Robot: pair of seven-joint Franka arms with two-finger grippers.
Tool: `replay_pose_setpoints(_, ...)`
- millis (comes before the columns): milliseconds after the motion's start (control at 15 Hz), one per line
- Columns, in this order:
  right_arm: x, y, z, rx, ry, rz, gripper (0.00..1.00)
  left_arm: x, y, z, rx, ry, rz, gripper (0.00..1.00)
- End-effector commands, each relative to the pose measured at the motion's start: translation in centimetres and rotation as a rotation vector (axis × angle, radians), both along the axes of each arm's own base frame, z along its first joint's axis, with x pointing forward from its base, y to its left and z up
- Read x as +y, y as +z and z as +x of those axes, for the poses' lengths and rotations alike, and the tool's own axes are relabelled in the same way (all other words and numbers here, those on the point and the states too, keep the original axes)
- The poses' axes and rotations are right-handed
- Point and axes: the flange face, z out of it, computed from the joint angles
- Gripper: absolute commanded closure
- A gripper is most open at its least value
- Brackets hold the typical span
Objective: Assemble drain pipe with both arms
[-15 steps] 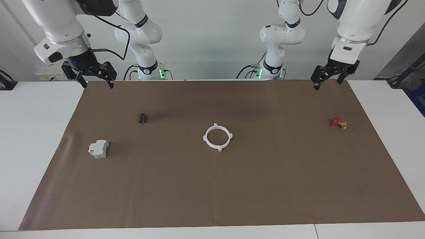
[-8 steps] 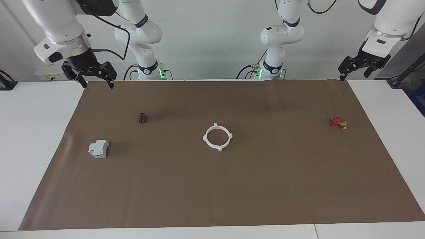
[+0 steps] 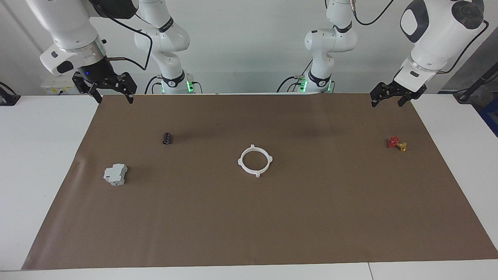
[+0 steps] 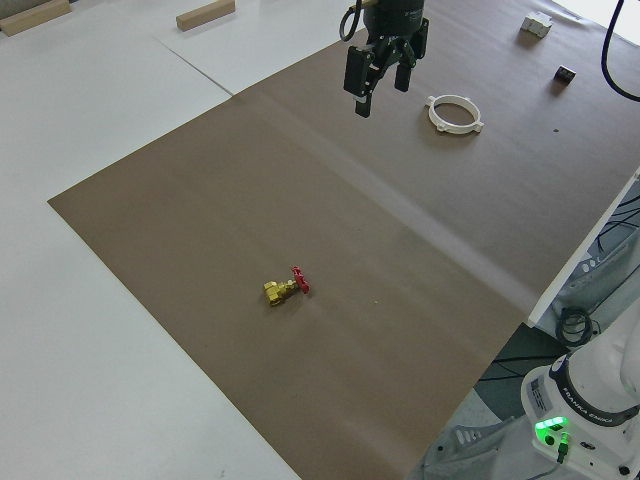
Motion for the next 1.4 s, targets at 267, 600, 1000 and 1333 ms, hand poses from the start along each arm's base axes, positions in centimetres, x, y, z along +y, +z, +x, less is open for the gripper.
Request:
replay_pose_setpoints(267,-0.2,-0.2,-0.1,-0.006,0.013,0.015,0.00,0.4,2.1,0.6,-0.062,0.025,-0.013,0.00)
replay_pose_setpoints(600,-0.2,-0.2,-0.1,-0.004,0.013,0.015,0.00,-1.7,3.2,0.8,-0.088,-0.006,-0.010,0.00)
replay_pose_setpoints(1000,-0.2,-0.2,-0.1,-0.006,0.014,0.015,0.00,-2.0,3.5,0.8,-0.102,-0.009,-0.011,0.00)
replay_pose_setpoints(1333,-0.2,-0.2,-0.1,-0.005,0.014,0.015,0.00,-2.0,3.3,0.9,-0.107,-0.009,-0.011,0.00)
